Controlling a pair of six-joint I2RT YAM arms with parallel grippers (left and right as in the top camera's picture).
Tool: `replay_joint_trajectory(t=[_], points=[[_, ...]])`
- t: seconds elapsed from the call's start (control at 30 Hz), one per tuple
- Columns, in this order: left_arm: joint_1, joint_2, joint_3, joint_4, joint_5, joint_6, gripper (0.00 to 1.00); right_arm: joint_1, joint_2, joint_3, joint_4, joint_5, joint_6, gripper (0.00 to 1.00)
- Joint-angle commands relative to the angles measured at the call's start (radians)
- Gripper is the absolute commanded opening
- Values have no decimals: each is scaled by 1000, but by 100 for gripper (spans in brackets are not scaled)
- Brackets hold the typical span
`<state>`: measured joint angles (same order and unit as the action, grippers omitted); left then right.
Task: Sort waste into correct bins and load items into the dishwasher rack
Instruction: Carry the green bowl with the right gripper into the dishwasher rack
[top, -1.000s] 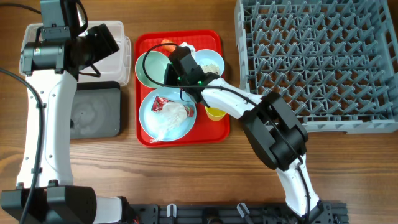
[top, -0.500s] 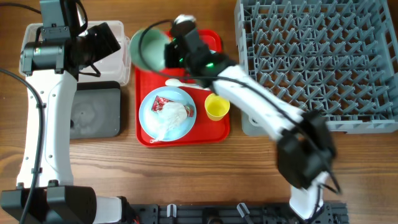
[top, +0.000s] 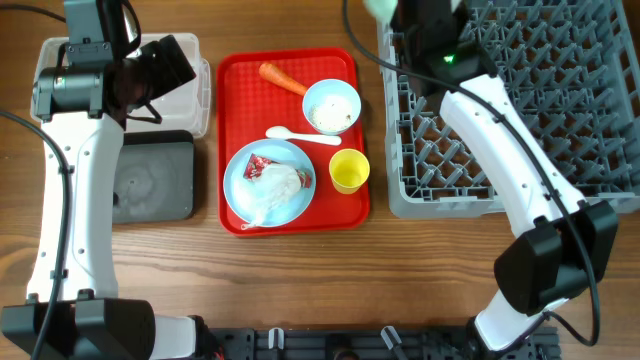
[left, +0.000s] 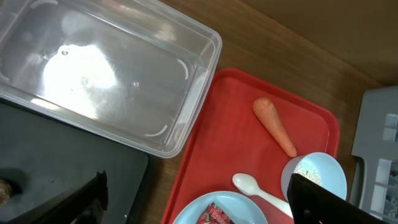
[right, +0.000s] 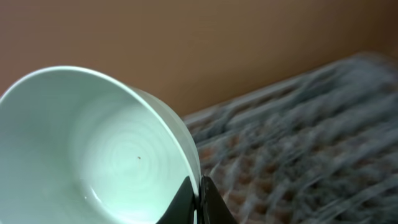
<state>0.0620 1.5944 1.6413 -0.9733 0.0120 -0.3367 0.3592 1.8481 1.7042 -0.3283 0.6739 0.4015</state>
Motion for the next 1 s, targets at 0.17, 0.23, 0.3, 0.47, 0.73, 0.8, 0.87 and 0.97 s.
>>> replay_joint_trajectory(t=[0.17,0.23,0.3,0.47,0.73,0.8,0.87,0.97], points=[[3,9,-1,3,-13,-9,92,-61,151,5,350,349,-545,4],[3,9,-1,3,-13,-9,92,-79,210,5,460,409,-703,4],[3,9,-1,3,-13,-9,92,-87,256,5,546,461,-814,4],[3,9,-1,3,-13,-9,92,-111,345,5,666,487,-986,4],[3,9,-1,3,-13,-9,92,-124,424,5,662,451,-1035,4],[3,9,-1,3,-13,-9,92,-125,436,5,661,443,-1034,4],[3,9,-1,3,-13,-9,92,-125,449,5,661,428,-1034,4],[3,9,-1,2,-13,-9,93,-125,457,5,660,413,-1025,4]])
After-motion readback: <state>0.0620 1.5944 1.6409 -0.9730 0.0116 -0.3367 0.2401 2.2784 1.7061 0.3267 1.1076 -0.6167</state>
